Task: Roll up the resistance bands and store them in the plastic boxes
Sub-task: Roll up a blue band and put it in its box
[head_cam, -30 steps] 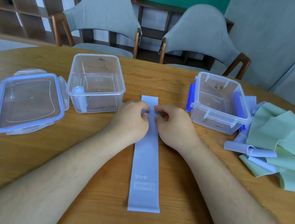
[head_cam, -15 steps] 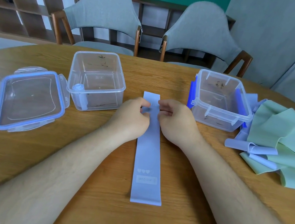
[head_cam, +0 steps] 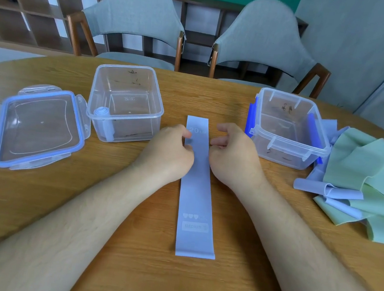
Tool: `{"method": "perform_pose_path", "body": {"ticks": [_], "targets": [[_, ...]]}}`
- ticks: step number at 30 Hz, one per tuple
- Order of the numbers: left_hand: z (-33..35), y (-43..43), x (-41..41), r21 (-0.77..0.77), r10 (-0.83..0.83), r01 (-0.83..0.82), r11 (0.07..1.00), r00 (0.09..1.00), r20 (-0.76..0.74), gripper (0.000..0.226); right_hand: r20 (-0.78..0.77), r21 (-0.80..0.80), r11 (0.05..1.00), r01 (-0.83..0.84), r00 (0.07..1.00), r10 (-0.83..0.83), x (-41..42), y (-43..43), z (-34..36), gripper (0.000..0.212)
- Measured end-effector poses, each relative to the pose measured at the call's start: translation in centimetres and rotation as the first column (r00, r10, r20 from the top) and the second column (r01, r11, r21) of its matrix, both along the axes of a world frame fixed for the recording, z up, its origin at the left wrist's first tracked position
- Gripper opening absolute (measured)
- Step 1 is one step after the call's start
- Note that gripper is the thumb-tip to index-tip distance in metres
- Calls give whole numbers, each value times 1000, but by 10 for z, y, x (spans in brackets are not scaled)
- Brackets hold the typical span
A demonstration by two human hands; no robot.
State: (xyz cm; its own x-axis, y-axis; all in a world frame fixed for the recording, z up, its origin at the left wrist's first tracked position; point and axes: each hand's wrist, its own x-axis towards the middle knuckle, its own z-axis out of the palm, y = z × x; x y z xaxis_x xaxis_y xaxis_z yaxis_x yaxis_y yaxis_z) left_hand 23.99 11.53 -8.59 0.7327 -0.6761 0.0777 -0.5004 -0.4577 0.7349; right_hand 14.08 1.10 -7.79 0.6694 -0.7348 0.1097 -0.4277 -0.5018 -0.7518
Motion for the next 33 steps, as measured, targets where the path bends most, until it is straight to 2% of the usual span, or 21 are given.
{"method": "perform_pose_path", "body": {"ticks": [5, 13, 19, 22, 25, 28, 30, 33], "targets": [[0, 1, 4, -9, 1, -1, 1000, 999, -45, 39, 3, 94, 996, -13, 1000, 13, -1, -3, 2, 44], [0, 2, 3, -20, -21, 20, 1000, 998, -53, 40, 6, 123, 992, -27, 1000, 27, -1, -4, 0, 42], [2, 8, -3, 37, -12, 11, 999, 1000, 27, 38, -62, -20, 995, -102, 993, 101, 0, 1, -2, 41], [2, 19, -5, 77, -21, 16, 997, 997, 77, 38, -84, -22, 996, -89, 993, 87, -6, -2, 1, 38], [1, 33, -8, 79, -68, 66, 995, 997, 20, 37, -113, 0, 993, -119, 987, 118, -13, 1, 3, 41], [1, 39, -11, 25, -82, 84, 996, 995, -61, 35, -75, 77, 988, -132, 988, 138, -19, 10, 3, 46], [1, 42, -14, 14, -50, 50, 999, 997, -51, 35, -39, 104, 988, -116, 992, 120, -22, 16, 1, 44], [-2, 46, -22, 17, -37, 38, 999, 999, -13, 35, -59, 26, 993, -114, 992, 116, -29, 25, -2, 36]]}}
